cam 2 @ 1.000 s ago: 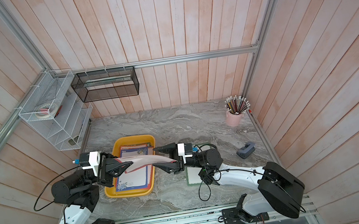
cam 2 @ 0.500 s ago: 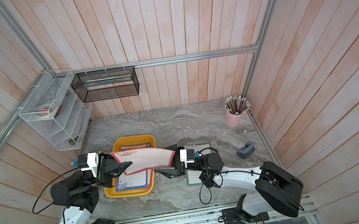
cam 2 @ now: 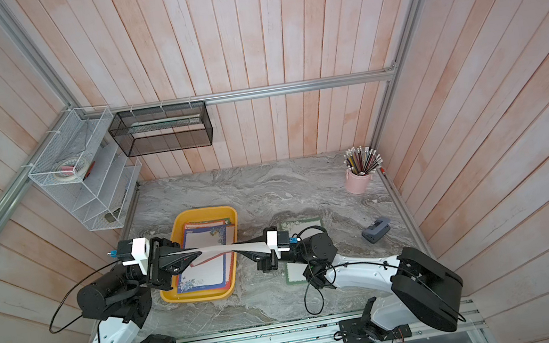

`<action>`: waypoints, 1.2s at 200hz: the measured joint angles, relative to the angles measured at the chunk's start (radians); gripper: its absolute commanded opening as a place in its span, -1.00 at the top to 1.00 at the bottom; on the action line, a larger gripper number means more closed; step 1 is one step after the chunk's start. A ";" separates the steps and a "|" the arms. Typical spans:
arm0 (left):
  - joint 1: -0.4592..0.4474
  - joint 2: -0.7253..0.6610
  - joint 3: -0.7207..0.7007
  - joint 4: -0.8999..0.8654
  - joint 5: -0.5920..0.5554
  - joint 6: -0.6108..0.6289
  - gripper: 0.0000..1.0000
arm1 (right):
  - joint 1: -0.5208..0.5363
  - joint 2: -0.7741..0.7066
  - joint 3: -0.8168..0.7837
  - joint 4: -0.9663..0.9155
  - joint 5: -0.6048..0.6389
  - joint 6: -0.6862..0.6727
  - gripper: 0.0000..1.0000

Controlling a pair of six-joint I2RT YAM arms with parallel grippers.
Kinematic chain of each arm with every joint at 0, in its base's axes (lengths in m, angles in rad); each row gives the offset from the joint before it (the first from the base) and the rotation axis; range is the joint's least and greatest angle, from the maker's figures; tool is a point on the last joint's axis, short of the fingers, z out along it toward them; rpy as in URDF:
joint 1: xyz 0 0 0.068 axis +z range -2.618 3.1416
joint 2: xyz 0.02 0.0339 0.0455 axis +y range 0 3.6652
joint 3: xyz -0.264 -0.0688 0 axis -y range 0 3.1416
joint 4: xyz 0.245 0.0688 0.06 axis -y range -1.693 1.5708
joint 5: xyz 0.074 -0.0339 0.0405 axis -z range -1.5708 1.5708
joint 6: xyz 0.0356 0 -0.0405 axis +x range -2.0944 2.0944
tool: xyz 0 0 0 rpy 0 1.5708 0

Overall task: Take out the stationery paper from the storage box
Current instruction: Place the stationery paper at the center of the board.

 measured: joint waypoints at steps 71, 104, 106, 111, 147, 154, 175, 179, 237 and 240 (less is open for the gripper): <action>0.023 -0.037 -0.002 -0.037 -0.031 0.049 -0.90 | 0.002 0.012 -0.002 0.069 0.020 0.027 1.00; 0.048 -0.073 -0.006 -0.063 -0.072 0.086 -0.90 | -0.010 -0.080 0.002 -0.116 0.023 0.035 1.00; 0.050 -0.076 -0.006 -0.065 -0.074 0.089 -0.90 | -0.014 -0.090 0.003 -0.135 0.024 0.038 1.00; 0.053 -0.083 -0.007 -0.068 -0.078 0.096 -0.90 | -0.019 -0.112 0.010 -0.185 0.027 0.045 1.00; 0.076 -0.107 -0.010 -0.072 -0.084 0.124 -0.90 | -0.111 -0.252 0.113 -0.576 0.058 0.121 1.00; 0.080 -0.107 -0.010 -0.073 -0.085 0.126 -0.90 | -0.142 -0.276 0.126 -0.643 0.059 0.149 1.00; 0.092 -0.107 -0.010 -0.076 -0.088 0.133 -0.90 | -0.253 -0.332 0.134 -0.827 0.053 0.246 1.00; 0.095 -0.107 -0.010 -0.077 -0.088 0.135 -0.90 | -0.272 -0.337 0.134 -0.856 0.048 0.259 1.00; 0.126 -0.106 -0.013 -0.077 -0.097 0.146 -0.90 | -0.540 -0.343 0.130 -1.337 -0.049 0.461 1.00; 0.126 -0.105 -0.013 -0.077 -0.097 0.146 -0.90 | -0.551 -0.339 0.129 -1.358 -0.053 0.467 1.00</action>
